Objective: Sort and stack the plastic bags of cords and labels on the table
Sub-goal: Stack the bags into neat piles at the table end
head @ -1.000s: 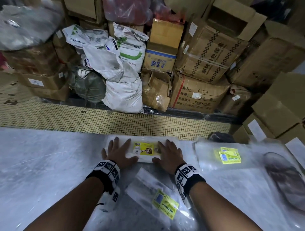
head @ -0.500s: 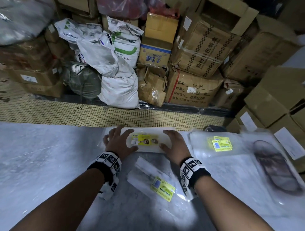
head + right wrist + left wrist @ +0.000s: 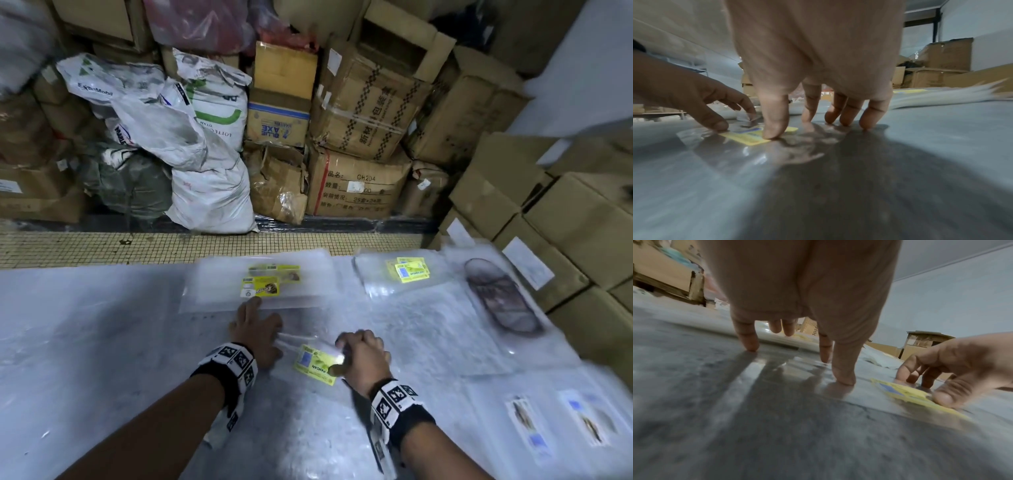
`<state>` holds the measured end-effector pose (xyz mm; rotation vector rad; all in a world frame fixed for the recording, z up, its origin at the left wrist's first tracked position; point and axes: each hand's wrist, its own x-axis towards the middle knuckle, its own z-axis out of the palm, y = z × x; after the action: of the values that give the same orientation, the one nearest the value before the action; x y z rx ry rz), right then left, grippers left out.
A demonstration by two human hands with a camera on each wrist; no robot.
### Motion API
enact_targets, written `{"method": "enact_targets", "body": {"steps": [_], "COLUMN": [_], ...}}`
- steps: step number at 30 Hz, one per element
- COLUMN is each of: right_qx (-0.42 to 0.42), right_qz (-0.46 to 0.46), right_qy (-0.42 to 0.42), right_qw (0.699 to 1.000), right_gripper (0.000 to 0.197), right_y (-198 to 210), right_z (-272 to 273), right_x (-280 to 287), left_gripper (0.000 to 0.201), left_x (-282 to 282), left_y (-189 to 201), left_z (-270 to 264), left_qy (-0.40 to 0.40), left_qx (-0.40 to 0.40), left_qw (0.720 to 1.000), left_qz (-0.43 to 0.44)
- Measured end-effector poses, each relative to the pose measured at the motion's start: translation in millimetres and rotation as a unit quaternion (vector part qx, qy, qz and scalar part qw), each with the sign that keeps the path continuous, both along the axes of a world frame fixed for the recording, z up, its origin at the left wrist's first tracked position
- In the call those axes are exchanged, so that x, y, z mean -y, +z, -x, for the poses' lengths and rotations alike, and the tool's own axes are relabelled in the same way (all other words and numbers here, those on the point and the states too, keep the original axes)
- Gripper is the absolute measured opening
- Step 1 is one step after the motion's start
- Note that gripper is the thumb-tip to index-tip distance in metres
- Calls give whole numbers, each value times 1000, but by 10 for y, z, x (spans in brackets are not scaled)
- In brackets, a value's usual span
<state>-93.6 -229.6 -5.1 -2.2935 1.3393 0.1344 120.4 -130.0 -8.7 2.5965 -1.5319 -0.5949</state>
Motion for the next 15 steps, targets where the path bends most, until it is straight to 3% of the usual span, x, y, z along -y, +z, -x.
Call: {"method": "enact_targets", "body": {"steps": [2, 4, 6, 8, 12, 15], "right_qx": [10, 26, 98, 181, 290, 325], "right_qz": [-16, -22, -54, -95, -196, -212], "right_qy": [-22, -33, -52, -86, -143, -165], "right_qw": [1000, 999, 992, 975, 926, 907], "right_gripper": [34, 28, 25, 35, 35, 35], "right_y": [7, 50, 110, 182, 352, 560], "right_z": [47, 96, 178, 299, 514, 660], "right_x": [-16, 2, 44, 100, 303, 562], "left_gripper": [47, 32, 15, 7, 19, 27], "left_x": [-50, -92, -121, -139, -86, 90], "left_y": [15, 46, 78, 144, 219, 284], "left_z": [56, 83, 90, 123, 207, 322], "left_qy": [-1, 4, 3, 6, 67, 60], "left_qx": [3, 1, -13, -38, -186, -248], "left_qw": [1000, 998, 997, 991, 954, 926], "left_qz": [20, 55, 82, 125, 224, 277]}}
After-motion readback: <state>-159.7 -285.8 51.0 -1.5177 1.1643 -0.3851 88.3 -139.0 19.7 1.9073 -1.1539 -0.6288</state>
